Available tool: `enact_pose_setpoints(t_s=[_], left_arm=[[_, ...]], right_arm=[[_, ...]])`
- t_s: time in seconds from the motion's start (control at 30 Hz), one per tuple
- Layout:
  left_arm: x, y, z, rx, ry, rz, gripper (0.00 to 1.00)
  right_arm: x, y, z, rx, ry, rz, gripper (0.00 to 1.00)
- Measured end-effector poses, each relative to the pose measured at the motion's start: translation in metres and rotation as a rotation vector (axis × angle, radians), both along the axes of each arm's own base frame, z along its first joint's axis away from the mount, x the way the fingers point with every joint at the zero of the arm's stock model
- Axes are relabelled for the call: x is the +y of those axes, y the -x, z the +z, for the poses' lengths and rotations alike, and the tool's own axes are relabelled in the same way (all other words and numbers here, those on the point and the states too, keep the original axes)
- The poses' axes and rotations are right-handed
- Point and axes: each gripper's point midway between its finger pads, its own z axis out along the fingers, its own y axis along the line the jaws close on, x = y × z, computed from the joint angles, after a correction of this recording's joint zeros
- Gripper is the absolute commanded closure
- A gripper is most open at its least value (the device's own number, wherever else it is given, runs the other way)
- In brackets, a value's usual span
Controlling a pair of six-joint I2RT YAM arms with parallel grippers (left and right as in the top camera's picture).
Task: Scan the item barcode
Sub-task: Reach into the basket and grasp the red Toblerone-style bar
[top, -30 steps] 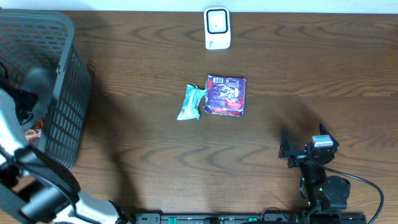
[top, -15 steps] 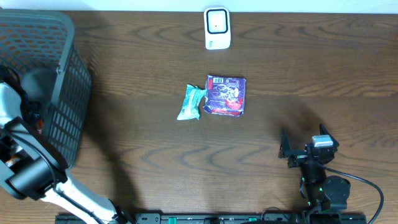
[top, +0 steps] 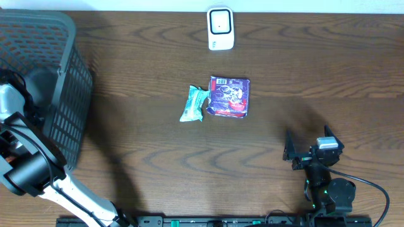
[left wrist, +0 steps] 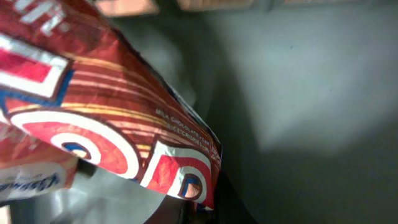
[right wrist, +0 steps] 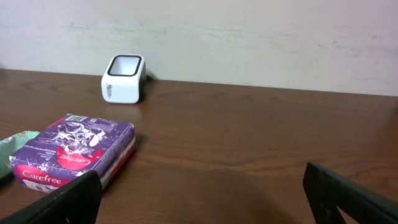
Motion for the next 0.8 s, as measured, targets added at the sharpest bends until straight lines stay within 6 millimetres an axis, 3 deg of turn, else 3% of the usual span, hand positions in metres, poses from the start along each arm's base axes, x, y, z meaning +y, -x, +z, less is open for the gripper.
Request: enact_pose_setpoints(t_s=[0.13, 0.23, 0.33, 0.43, 0.6, 0.7, 0.8], left_arm=[[-0.013, 0.008, -0.001, 0.035, 0.064, -0.021, 0.93], [-0.023, 0.004, 0.005, -0.009, 0.118, -0.035, 0.93], [-0.033, -0.009, 0.032, -0.129, 0.14, -0.052, 0.93], [-0.04, -0.021, 0.086, -0.298, 0.098, -0.081, 0.93], [-0.055, -0.027, 0.215, -0.632, -0.11, -0.184, 0.93], [-0.086, -0.027, 0.284, -0.821, -0.187, -0.304, 0.93], [-0.143, -0.044, 0.33, -0.98, -0.178, -0.531, 0.93]], right_arm=[[0.0, 0.0, 0.0, 0.0, 0.0, 0.0, 0.01], [0.0, 0.0, 0.0, 0.0, 0.0, 0.0, 0.01], [0.0, 0.0, 0.0, 0.0, 0.0, 0.0, 0.01], [0.0, 0.0, 0.0, 0.0, 0.0, 0.0, 0.01], [0.0, 0.0, 0.0, 0.0, 0.0, 0.0, 0.01], [0.0, 0.0, 0.0, 0.0, 0.0, 0.0, 0.01], [0.0, 0.0, 0.0, 0.0, 0.0, 0.0, 0.01]])
